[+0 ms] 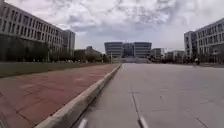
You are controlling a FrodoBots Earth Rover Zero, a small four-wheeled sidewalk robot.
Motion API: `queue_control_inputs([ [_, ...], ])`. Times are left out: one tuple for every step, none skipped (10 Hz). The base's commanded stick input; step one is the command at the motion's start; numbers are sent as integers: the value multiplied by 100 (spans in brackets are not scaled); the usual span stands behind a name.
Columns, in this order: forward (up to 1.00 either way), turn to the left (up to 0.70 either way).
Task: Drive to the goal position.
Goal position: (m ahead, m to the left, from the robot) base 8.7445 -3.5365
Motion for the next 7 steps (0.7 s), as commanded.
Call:
queue_control_inputs([
  [70,0],
  [70,0],
  [70,0],
  [70,0],
  [70,0],
  [70,0],
  [70,0],
])
